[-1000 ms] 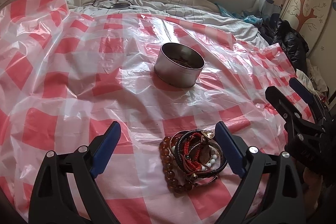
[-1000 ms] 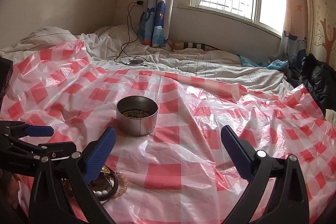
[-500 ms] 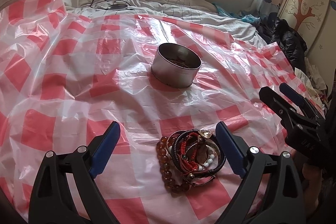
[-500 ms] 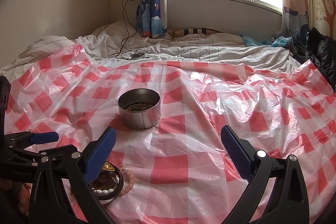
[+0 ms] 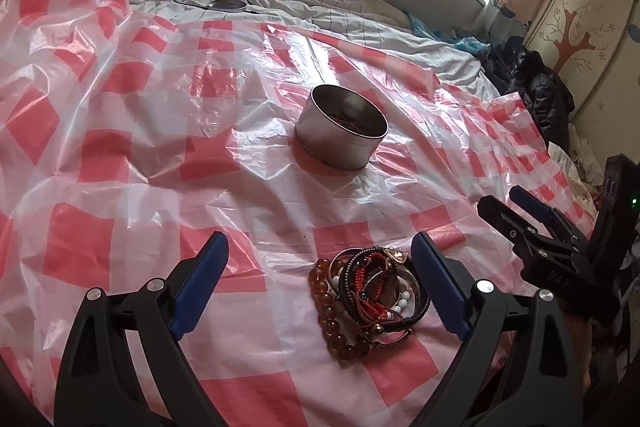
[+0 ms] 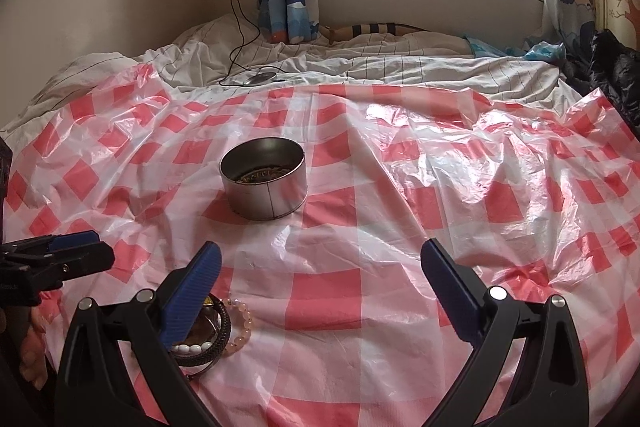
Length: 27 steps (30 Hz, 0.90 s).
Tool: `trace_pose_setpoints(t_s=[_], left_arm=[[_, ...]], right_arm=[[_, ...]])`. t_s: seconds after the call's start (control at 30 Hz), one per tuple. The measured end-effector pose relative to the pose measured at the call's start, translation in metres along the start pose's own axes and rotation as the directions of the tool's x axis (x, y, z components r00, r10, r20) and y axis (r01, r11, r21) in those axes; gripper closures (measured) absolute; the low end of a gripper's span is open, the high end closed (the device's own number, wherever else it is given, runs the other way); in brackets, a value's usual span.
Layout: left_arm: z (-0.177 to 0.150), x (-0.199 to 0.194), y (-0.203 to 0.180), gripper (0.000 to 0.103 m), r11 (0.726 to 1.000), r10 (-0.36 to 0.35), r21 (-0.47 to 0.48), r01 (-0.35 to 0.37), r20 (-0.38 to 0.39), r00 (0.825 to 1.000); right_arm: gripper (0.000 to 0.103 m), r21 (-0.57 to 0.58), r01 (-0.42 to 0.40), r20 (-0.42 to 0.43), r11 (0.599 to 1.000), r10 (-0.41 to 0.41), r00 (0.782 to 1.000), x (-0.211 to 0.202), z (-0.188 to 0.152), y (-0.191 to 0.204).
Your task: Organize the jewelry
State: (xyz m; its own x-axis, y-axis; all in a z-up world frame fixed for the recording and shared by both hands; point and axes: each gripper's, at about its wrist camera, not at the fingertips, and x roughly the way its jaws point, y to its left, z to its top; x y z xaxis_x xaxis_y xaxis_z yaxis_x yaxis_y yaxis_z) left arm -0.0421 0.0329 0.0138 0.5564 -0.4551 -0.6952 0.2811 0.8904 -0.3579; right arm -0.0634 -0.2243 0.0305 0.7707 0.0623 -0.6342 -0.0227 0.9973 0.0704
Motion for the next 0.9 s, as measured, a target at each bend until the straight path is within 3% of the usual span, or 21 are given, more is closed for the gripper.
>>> trace_pose_setpoints(t_s=[0.33,0.43,0.57,0.7,0.77,0.87,0.9], left_arm=[[-0.011,0.023,-0.020,0.014,0.993,0.039,0.114,-0.031,-0.070,0.997],[-0.012,0.020,-0.033,0.014,0.985,0.026,0.169,-0.020,-0.031,0.999],[-0.023,0.019,-0.068,0.014,0.921,0.100,0.375,-0.107,0.037,0.994],[-0.030,0.024,-0.088,0.015,0.868,0.109,0.479,-0.129,0.068,0.992],[-0.031,0.026,-0.092,0.021,0.861,0.107,0.493,-0.128,0.069,0.992],[-0.030,0.039,-0.089,0.048,0.871,0.110,0.480,-0.105,0.017,0.994],[-0.030,0.045,-0.086,0.066,0.877,0.119,0.469,-0.101,-0.009,0.993]], right_arm=[[0.007,0.053,-0.041,-0.057,0.998,0.044,0.997,0.007,-0.002,-0.009],[0.007,0.072,-0.035,-0.061,0.997,0.039,0.997,0.008,-0.002,-0.012],[0.007,0.126,-0.063,-0.054,0.990,0.070,0.996,0.007,-0.002,-0.021],[0.007,0.146,-0.084,-0.047,0.986,0.092,0.995,0.005,-0.001,-0.023],[0.007,0.143,-0.092,-0.044,0.985,0.099,0.994,0.004,-0.001,-0.022],[0.007,0.138,-0.100,-0.041,0.985,0.107,0.993,0.004,0.001,-0.021],[0.007,0.139,-0.103,-0.039,0.985,0.110,0.993,0.004,0.001,-0.021]])
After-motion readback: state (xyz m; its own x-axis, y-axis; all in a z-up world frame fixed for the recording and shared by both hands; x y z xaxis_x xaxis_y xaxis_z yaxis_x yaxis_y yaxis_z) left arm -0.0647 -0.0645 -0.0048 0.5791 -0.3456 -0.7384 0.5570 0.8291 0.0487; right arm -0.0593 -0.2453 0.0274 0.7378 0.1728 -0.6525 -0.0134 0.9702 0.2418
